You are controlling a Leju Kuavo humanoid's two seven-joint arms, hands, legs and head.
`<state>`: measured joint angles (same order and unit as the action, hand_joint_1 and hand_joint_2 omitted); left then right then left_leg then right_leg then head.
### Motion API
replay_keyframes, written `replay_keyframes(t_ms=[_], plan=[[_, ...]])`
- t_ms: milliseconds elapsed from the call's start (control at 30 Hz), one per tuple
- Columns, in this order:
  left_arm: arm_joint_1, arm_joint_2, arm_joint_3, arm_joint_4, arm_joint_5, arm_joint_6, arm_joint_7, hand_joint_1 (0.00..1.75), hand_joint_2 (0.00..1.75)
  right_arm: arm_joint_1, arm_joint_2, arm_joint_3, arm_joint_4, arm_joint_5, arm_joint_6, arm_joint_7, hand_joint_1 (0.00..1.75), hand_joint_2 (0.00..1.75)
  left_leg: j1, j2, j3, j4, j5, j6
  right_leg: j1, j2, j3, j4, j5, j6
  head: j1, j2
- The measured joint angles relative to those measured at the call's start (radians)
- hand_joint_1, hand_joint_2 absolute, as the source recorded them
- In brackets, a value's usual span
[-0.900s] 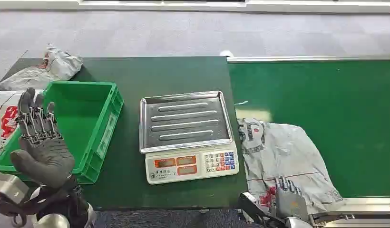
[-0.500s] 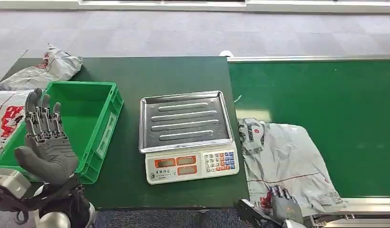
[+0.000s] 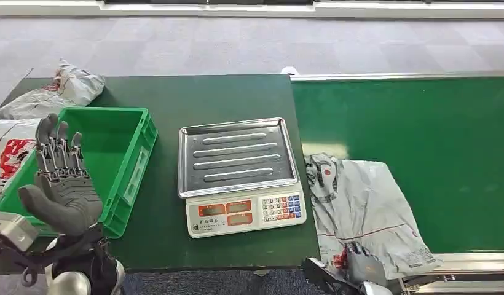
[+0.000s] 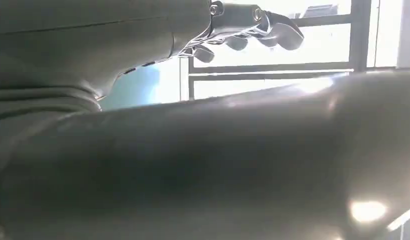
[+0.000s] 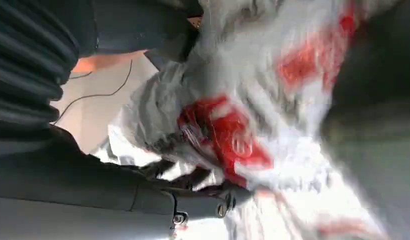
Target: Moved the parcel from conveyor to table for the left to box.
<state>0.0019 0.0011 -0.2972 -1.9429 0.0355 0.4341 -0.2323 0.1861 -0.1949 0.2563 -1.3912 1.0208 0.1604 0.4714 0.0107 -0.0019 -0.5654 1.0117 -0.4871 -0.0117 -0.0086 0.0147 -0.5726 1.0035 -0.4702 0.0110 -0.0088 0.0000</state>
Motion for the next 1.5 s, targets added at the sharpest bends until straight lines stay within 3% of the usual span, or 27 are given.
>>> replay_keyframes(t_ms=[400, 633, 967, 1233, 1500], plan=[[0.041, 0.000, 0.025, -0.030, 0.004, -0.002, -0.015, 0.00, 0.00, 0.022, 0.002, -0.032, -0.098, 0.047, -0.118, 0.010, 1.75, 1.75, 0.000, -0.003, 0.006, 0.000, 0.002, 0.000, 0.000, -0.001, -0.001, 0.001, 0.001, -0.001, 0.000, 0.000], [0.055, 0.000, 0.034, -0.042, 0.003, -0.003, -0.022, 0.00, 0.00, 0.061, 0.022, -0.097, -0.266, 0.123, -0.189, -0.004, 1.75, 1.75, 0.000, -0.005, 0.004, 0.000, 0.002, 0.000, -0.001, -0.005, -0.003, 0.001, 0.000, 0.000, 0.000, 0.000], [0.075, 0.000, 0.048, -0.062, 0.001, 0.005, -0.043, 0.00, 0.00, 0.100, 0.069, -0.250, -0.543, 0.270, -0.461, -0.121, 1.75, 1.75, 0.000, -0.005, 0.003, 0.000, 0.002, 0.000, -0.001, -0.005, -0.004, 0.001, 0.000, 0.000, 0.000, 0.000], [0.065, 0.000, 0.048, -0.059, 0.023, 0.015, -0.050, 0.00, 0.00, 0.038, 0.097, -0.336, -0.616, 0.317, -0.562, -0.188, 1.75, 1.75, 0.000, -0.004, 0.002, 0.000, 0.002, 0.000, -0.001, -0.004, -0.003, 0.001, 0.000, 0.000, 0.000, 0.000], [0.031, 0.000, 0.040, -0.036, 0.049, 0.013, -0.065, 0.00, 0.00, -0.210, 0.097, -0.237, -0.518, 0.452, -0.581, -0.312, 1.75, 1.75, 0.000, -0.003, 0.004, 0.000, 0.004, 0.000, -0.001, -0.002, -0.003, 0.001, 0.002, -0.001, 0.000, 0.000]])
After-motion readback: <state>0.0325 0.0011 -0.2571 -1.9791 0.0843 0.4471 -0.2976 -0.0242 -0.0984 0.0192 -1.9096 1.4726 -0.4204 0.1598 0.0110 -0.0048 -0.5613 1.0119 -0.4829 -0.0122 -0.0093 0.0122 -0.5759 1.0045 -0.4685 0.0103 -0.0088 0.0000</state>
